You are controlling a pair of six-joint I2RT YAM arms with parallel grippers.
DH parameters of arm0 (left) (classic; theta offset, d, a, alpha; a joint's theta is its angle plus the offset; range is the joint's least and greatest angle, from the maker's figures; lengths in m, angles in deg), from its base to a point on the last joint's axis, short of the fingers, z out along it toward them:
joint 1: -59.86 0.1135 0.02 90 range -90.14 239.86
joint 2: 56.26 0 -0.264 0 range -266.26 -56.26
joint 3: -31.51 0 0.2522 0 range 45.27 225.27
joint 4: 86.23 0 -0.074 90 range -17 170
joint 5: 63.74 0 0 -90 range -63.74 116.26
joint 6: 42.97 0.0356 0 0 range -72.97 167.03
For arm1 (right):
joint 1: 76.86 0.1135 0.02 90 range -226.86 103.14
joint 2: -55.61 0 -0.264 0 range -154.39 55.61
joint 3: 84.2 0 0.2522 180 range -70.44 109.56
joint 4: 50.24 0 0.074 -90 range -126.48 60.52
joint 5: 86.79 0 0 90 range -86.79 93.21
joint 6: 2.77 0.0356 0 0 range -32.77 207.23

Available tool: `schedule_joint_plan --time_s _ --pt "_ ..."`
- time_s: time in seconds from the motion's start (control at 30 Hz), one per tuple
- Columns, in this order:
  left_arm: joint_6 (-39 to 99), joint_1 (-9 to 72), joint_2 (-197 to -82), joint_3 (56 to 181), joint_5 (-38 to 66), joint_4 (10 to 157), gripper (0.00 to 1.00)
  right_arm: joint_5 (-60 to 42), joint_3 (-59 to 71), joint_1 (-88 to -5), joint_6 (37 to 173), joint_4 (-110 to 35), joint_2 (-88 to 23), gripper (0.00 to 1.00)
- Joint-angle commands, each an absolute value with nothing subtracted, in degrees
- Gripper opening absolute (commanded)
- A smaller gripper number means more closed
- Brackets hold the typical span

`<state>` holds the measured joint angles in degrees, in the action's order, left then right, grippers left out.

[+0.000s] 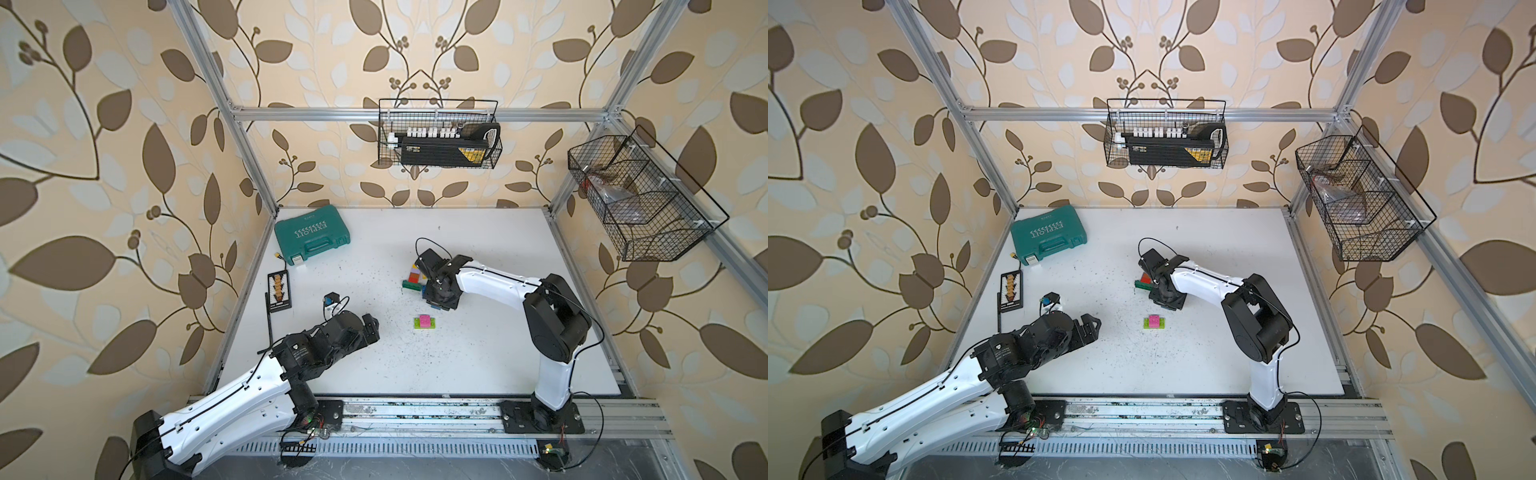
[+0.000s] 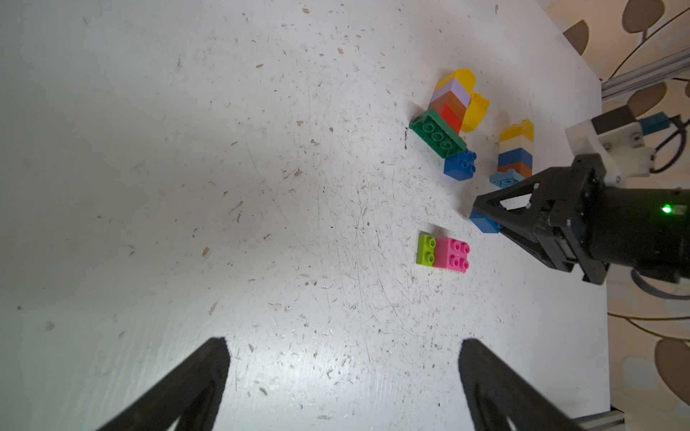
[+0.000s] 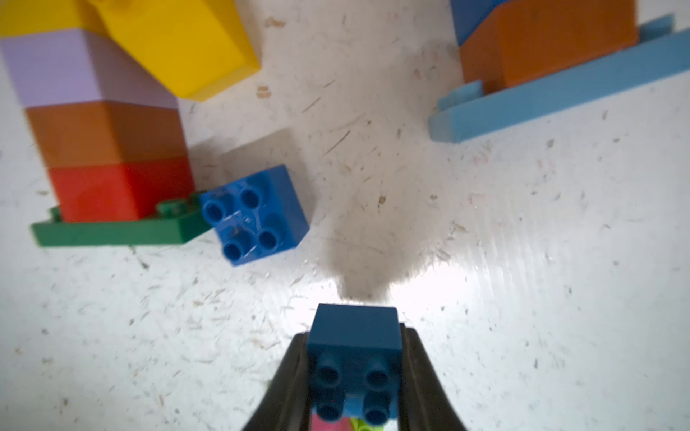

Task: Assemble the number 1 with lego
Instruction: Assemble the lego brick with the lego brick.

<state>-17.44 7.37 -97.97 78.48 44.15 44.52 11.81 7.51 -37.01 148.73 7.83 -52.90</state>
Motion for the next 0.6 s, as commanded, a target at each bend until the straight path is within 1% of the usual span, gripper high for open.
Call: schedule_joint_plan --time_s 0.0,0.1,0.3,0.47,0.57 --pt "-17.56 7.69 -97.31 79.65 43.84 44.58 0.99 13.71 7.79 -34.5 148.77 11.39 -49.95 0.14" --pt "-18.12 7.65 -97.0 79.5 43.51 44.11 0.99 12.42 7.69 -32.66 148.84 11.16 -48.49 0.1" --pt "-20.43 7.65 -96.69 79.23 43.23 42.09 0.99 10.89 7.32 -29.53 150.06 12.03 -47.93 0.1" --pt "-21.85 7.65 -95.79 78.75 42.87 41.08 0.99 9.81 7.17 -28.65 150.01 12.01 -49.75 0.09" --pt "-22.72 7.65 -94.48 78.18 42.91 40.64 0.99 8.5 7.93 -28.48 149.16 12.07 -51.66 0.08"
